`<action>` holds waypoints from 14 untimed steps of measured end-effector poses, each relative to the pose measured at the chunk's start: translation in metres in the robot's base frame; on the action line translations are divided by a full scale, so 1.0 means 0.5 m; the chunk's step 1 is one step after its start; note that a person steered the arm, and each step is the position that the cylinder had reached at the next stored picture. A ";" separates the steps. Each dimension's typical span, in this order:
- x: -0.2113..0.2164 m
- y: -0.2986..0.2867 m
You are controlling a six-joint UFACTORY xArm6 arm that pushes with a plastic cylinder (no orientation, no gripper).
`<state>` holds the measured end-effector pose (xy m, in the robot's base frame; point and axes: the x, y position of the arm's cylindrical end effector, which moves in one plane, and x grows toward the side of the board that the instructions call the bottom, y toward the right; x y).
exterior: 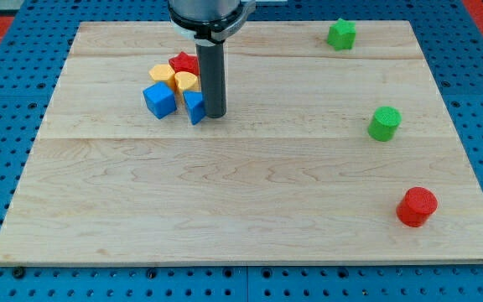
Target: Push the green star into the red star and the heart
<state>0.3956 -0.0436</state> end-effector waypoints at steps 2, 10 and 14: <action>-0.007 0.003; -0.409 0.510; -0.352 0.294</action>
<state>0.2198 0.1036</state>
